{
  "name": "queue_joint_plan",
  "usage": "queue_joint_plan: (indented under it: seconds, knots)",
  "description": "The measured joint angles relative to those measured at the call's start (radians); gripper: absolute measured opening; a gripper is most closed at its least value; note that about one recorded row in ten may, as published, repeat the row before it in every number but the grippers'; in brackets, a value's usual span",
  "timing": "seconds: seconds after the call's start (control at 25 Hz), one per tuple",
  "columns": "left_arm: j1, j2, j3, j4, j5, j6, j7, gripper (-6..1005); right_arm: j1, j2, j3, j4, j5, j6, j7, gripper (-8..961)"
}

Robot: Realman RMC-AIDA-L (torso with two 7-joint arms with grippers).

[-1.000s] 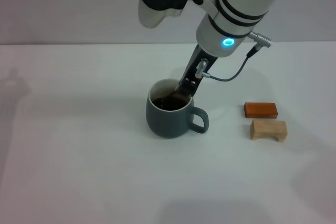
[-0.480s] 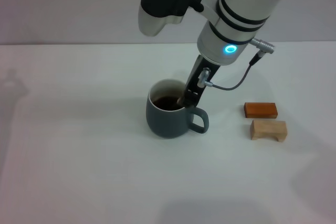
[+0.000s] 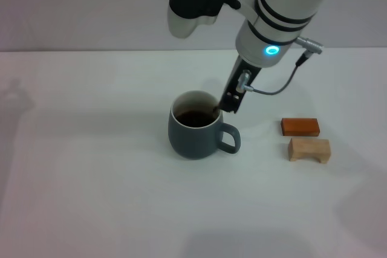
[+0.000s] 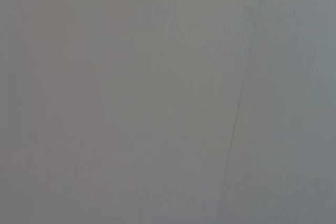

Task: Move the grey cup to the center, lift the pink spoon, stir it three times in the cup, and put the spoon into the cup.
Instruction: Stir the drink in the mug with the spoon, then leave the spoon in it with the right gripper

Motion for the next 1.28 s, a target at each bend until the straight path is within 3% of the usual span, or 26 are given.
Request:
queue_joint_plan:
  seconds: [0.28, 0.64, 1.08, 1.28]
  knots:
    - [-0.002, 0.0, -0.002, 0.0, 0.004, 0.0, 0.0, -2, -0.002, 0.0, 0.003, 0.008, 0.053, 0.054, -0.014, 171]
    - [-0.002, 0.0, 0.0, 0.0, 0.004, 0.0, 0.0, -2, 0.001, -0.002, 0.002, 0.011, -0.004, -0.03, 0.014, 174]
    - [-0.001, 0.001, -0.003, 0.0, 0.006, 0.0, 0.0, -2, 0.006, -0.002, 0.001, 0.017, 0.047, 0.025, 0.003, 178]
    - [0.0, 0.001, -0.003, 0.0, 0.006, 0.0, 0.0, -2, 0.008, -0.001, 0.001, 0.018, 0.044, -0.019, 0.001, 180]
